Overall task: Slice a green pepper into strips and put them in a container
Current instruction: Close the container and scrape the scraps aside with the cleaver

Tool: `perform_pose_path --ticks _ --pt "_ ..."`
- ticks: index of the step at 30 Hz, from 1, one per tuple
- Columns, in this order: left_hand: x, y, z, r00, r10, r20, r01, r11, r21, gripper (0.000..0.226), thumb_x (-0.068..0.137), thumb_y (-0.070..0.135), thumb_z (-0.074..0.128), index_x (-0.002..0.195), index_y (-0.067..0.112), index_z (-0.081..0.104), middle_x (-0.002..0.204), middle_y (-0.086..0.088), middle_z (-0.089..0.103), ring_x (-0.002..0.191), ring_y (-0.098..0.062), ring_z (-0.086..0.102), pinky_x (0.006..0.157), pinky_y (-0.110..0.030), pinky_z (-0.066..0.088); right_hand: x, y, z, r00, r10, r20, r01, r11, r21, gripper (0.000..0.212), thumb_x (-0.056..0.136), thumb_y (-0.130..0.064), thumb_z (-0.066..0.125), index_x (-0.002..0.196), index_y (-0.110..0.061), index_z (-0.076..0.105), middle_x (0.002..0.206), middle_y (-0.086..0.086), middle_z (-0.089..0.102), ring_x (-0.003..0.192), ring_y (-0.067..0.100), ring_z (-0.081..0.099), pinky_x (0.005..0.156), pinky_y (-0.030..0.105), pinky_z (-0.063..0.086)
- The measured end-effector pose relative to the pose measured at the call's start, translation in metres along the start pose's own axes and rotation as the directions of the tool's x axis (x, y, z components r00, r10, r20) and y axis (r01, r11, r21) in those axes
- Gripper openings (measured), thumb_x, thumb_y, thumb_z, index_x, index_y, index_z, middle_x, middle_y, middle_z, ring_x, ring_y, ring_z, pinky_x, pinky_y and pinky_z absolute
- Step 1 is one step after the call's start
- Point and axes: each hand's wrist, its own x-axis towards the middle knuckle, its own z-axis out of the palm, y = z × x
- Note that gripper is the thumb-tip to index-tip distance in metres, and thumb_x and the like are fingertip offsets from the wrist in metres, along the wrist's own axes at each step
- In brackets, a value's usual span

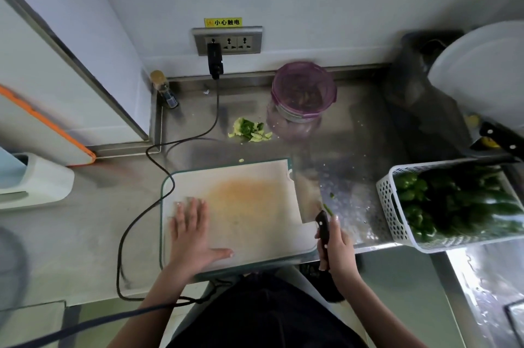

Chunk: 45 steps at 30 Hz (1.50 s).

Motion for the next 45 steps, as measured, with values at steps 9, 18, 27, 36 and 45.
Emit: perform_pose_path --ticks 9,18,27,36,45 --pt "-0.012 -0.09 -0.02 0.989 -0.145 0.017 0.146 0.989 -0.032 0.141 0.052 0.08 0.066 0.148 0.02 -0.018 0.153 -0.001 -0.027 0.141 -0.027 -0.025 0.116 -0.045 -0.004 -0.004 -0.007 0.008 0.969 -0.129 0.209 0.174 0.962 -0.213 0.021 0.093 -0.023 0.058 0.081 -0.019 0.041 0.056 0.0 0.056 0.042 0.017 0.051 0.042 0.027 0.041" --pt "-0.023 -0.134 -0.036 0.967 -0.243 0.075 0.249 0.965 -0.083 0.143 0.051 0.077 0.07 0.145 0.025 -0.023 0.151 0.007 -0.031 0.141 -0.022 -0.027 0.116 -0.041 -0.007 0.001 -0.047 0.094 0.954 -0.146 0.26 0.236 0.903 -0.359 0.037 0.091 -0.05 0.048 0.084 -0.015 0.056 0.07 -0.002 0.061 0.07 0.019 0.058 0.067 0.037 0.047" --pt "-0.022 -0.139 -0.036 0.968 -0.234 0.085 0.243 0.964 -0.104 0.145 0.048 0.079 0.067 0.144 0.023 -0.025 0.151 0.007 -0.032 0.141 -0.023 -0.027 0.115 -0.043 -0.007 0.002 -0.055 0.125 0.923 -0.271 0.272 0.384 0.624 -0.681 0.031 0.096 -0.047 0.041 0.102 -0.018 0.049 0.083 0.004 0.067 0.076 0.027 0.063 0.057 0.032 0.039" --pt "-0.023 -0.146 -0.035 0.971 -0.221 0.087 0.23 0.967 -0.11 0.148 0.04 0.087 0.059 0.144 0.024 -0.026 0.152 0.006 -0.03 0.142 -0.023 -0.025 0.115 -0.045 -0.005 0.023 -0.062 0.164 0.901 -0.266 0.342 0.432 0.491 -0.756 0.019 0.1 -0.032 0.036 0.108 -0.015 0.036 0.093 0.011 0.062 0.082 0.033 0.06 0.059 0.034 0.039" --pt "-0.021 -0.181 -0.042 0.967 -0.24 0.082 0.248 0.963 -0.105 0.16 0.016 0.102 0.034 0.144 0.025 -0.023 0.155 0.004 -0.023 0.143 -0.022 -0.021 0.115 -0.044 -0.003 0.053 -0.05 0.122 0.96 -0.229 0.16 0.263 0.542 -0.798 0.033 0.101 -0.037 0.033 0.123 -0.013 0.04 0.101 0.014 0.065 0.089 0.034 0.062 0.064 0.036 0.045"
